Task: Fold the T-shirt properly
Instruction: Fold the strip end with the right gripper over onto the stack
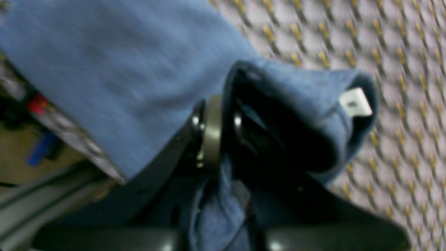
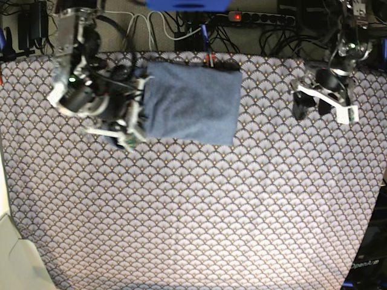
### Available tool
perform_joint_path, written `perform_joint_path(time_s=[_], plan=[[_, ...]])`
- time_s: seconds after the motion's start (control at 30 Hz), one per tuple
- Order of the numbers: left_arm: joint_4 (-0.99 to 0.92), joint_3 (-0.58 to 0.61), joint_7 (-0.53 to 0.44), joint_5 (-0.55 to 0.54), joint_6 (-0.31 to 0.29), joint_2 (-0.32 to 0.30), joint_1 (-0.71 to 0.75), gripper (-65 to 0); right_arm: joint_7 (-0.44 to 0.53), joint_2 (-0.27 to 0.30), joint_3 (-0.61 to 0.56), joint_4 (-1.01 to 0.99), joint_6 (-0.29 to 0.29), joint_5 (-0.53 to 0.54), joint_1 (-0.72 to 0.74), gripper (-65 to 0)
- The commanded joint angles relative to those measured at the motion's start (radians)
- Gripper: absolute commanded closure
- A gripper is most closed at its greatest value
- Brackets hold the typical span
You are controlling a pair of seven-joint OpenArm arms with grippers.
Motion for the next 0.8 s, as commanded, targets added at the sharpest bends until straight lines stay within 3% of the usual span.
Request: perform_joint_path(time_s=[0.0,0.33,0.77], plan=[[0.016,-0.009,-0.02,-0.006,-0.007,-0.01,0.001,-41.4,0.016,-0.019,-0.02,0.015,-0.001,0.019,0.008,0.0],[0.017,-0.004,-0.02,-0.006,-0.007,-0.008,0.014,-41.3,0.052,-0.056,-0.258,-0.094,-0.001,0.019,0.091,0.0],[0.016,-0.009,-0.02,-0.006,-0.007,-0.008,0.036,-41.3,0.115,-0.133,-0.3,-0.327,-0.001,0.019,0.189,0.0]])
